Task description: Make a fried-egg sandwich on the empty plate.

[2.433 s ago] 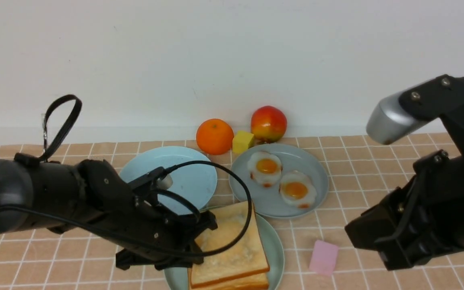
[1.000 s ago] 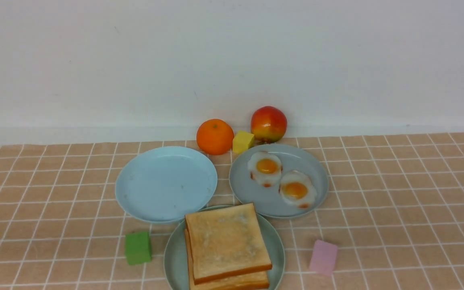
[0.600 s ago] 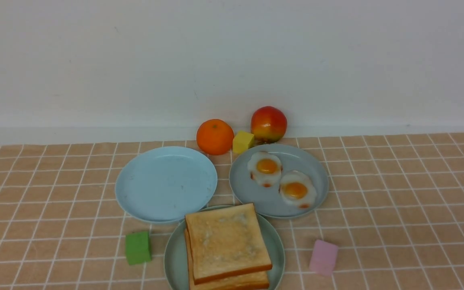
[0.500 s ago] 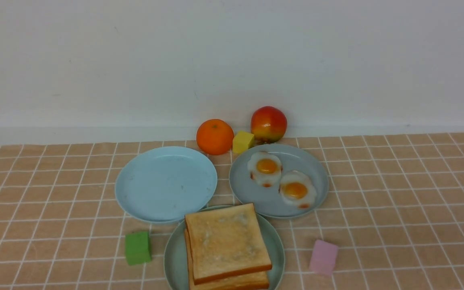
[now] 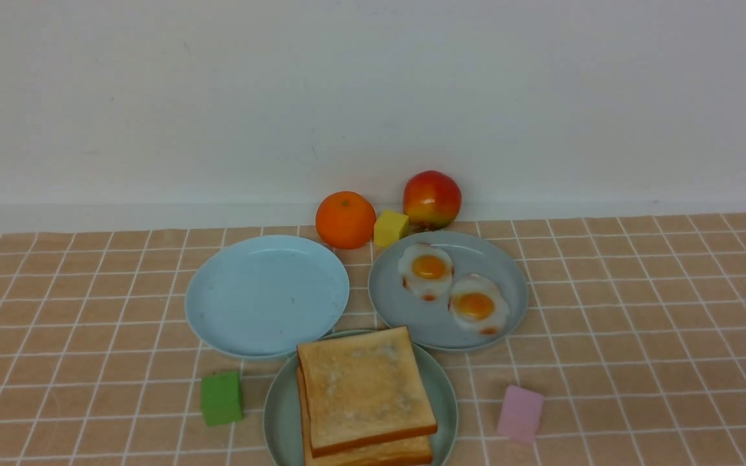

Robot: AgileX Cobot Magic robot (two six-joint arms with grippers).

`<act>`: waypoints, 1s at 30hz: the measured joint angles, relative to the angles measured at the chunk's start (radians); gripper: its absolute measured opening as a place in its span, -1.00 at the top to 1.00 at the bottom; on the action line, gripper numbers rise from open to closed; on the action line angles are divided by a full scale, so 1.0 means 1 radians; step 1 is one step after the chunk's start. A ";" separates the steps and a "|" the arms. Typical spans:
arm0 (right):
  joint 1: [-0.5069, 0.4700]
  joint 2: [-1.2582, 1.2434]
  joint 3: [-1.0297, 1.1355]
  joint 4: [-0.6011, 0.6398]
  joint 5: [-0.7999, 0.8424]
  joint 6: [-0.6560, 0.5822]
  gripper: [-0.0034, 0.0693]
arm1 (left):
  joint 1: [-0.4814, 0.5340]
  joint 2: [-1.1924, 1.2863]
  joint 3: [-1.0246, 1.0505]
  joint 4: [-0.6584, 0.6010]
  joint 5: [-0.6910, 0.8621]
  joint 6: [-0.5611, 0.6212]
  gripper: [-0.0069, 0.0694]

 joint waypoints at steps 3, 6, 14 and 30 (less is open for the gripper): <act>0.000 0.000 0.000 0.000 0.000 0.000 0.89 | 0.000 0.000 0.022 0.011 -0.022 0.010 0.85; 0.000 0.000 0.000 -0.001 0.001 0.000 0.88 | 0.002 0.000 0.075 0.109 -0.080 0.042 0.85; 0.000 0.000 0.000 -0.003 0.001 0.000 0.87 | 0.197 0.000 0.286 0.524 -0.153 -0.195 0.84; 0.000 0.000 0.000 -0.003 0.005 0.000 0.82 | 0.137 -0.080 0.627 0.720 -0.351 -0.336 0.81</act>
